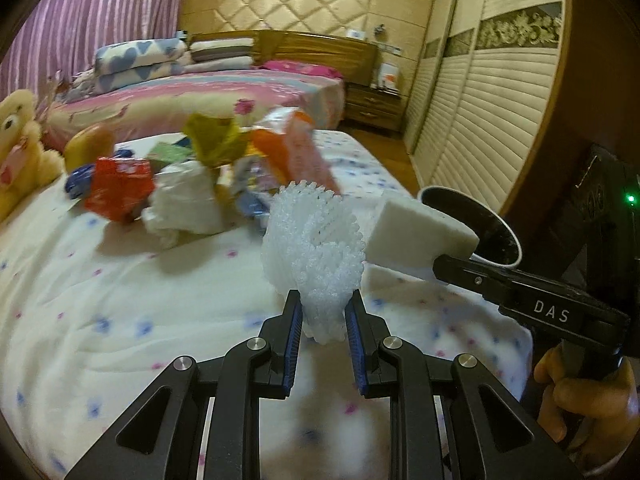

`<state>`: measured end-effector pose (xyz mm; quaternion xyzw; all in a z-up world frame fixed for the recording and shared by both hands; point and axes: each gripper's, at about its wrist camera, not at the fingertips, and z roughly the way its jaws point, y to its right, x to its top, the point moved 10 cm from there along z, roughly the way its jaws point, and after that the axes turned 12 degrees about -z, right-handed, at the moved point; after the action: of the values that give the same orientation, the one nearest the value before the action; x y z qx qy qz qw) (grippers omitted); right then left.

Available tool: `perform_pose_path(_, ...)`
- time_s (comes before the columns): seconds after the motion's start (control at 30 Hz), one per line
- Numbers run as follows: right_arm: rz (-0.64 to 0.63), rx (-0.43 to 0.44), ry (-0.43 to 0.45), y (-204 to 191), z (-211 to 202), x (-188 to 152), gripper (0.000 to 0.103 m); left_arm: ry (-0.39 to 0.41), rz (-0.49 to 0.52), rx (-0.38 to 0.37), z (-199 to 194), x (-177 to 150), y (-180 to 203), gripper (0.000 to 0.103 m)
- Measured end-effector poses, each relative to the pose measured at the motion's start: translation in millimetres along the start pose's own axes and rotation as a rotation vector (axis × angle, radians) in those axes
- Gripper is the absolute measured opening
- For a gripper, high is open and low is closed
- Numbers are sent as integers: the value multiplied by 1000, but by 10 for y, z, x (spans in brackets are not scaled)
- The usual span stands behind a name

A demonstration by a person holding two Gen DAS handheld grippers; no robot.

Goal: Collect trash
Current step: 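Carry the mesh net and sponge block over the trash bin with both tools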

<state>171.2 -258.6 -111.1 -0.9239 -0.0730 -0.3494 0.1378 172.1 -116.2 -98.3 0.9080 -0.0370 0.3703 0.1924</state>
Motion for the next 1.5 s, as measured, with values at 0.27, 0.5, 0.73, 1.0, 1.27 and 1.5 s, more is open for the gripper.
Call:
perform_pose_path(0.27, 45, -55, 18, 364, -200, -41, 26, -26, 53, -45, 221, 86, 272, 21)
perform_pose_path(0.5, 78, -105, 34, 672, -349, -39, 25, -29, 96, -73, 390, 159, 522, 21)
perform_pose_path(0.73, 116, -167, 47, 1040, -491, -18, 25, -42, 133, -102, 578, 205, 829, 21)
perform_pose_path(1.0, 164, -224, 35, 1444, -535, -44, 25, -58, 152, -124, 835, 302, 1069, 21)
perform_pose_path(1.27, 188, -264, 16, 1717, -524, -60, 25, -79, 176, -121, 1138, 374, 1306, 21)
perform_pose_path(1.5, 201, -283, 5, 1897, -516, -49, 25, -126, 166, -137, 1377, 391, 1478, 21)
